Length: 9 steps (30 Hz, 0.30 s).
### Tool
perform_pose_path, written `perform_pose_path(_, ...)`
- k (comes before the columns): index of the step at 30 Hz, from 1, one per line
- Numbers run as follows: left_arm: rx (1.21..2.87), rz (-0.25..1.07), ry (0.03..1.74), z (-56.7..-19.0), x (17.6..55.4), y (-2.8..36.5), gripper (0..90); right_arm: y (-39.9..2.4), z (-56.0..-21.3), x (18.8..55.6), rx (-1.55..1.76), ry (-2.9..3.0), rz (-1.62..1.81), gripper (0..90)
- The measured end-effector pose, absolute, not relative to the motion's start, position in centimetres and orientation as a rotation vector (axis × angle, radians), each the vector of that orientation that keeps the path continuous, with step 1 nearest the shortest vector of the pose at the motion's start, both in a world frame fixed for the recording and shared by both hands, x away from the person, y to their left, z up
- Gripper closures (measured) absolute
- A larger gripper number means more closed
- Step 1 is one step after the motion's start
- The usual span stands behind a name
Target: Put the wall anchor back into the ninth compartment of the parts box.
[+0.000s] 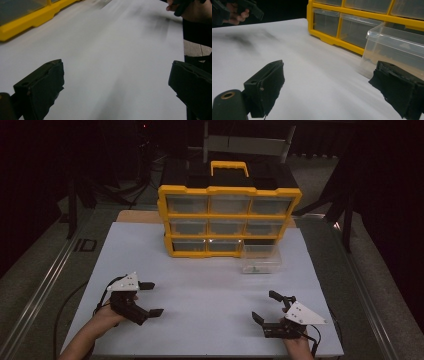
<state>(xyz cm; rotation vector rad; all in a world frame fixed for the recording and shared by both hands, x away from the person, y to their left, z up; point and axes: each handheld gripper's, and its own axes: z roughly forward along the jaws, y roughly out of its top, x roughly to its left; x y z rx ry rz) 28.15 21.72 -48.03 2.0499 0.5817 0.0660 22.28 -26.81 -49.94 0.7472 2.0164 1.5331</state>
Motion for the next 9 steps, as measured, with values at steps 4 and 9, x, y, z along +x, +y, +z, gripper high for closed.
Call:
perform_pose_path(4, 2.034, 0.085, 0.603, -48.9, 27.9, 22.2, 0.8, -26.8, -50.0, 22.3, 0.749, 2.018, 1.529, 9.8)
perform_pose_path(9, 2.010, 0.112, 0.624, -49.8, 27.8, 22.5, 0.8, -26.8, -50.0, 22.3, 0.751, 2.020, 1.528, 9.8)
